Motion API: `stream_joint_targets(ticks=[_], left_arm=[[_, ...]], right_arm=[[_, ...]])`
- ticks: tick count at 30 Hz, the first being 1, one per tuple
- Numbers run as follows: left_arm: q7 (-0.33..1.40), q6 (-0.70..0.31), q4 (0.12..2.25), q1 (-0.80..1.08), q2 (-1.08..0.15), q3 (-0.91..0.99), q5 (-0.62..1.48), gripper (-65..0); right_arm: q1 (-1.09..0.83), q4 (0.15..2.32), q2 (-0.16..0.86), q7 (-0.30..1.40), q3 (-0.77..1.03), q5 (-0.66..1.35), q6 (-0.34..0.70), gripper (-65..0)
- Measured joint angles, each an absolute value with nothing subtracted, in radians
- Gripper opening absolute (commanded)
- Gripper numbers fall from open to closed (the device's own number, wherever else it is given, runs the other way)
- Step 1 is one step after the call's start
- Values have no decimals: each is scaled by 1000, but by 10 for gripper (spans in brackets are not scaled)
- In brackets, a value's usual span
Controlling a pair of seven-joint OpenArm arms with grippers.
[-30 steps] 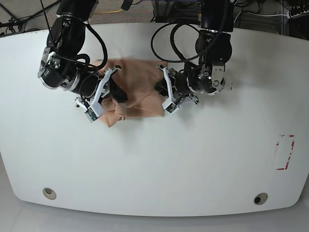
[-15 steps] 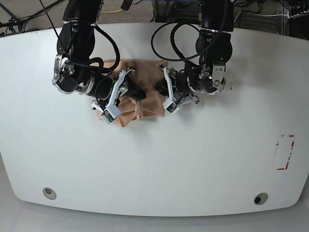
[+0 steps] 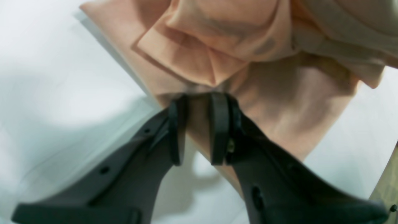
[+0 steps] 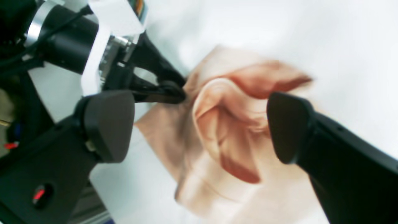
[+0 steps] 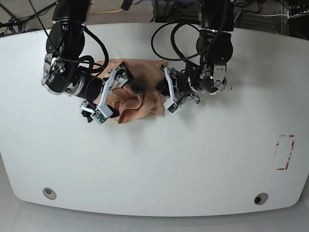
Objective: Fold the T-shirt properly
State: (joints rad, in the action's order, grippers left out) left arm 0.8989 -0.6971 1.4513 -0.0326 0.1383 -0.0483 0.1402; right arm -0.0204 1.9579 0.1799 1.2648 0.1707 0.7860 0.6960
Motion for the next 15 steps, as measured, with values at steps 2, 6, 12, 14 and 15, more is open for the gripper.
stream_joint_targets(ticks=[2,6,12,14,15], left_arm=[[921,-697,1478,-27,141,-21,165,-542],[925,-696,1543,-23,127,19,265,-542],[921,-697,1657,-29,77,59,407,-542],[920,-696,1685,-29,46,65,432,-542],[919,-695,1704,-22,20,65,451,-542]], right_arm=[[-29,1972,184,1257,211,790,696,0],[-80,1975,191,1264,310,787,697,0],[-137,1969,191,1259,319,786,696,0],[-158,1969,180,1261,318,786,696,0],[-167,1968,179,1260,317,785,696,0]])
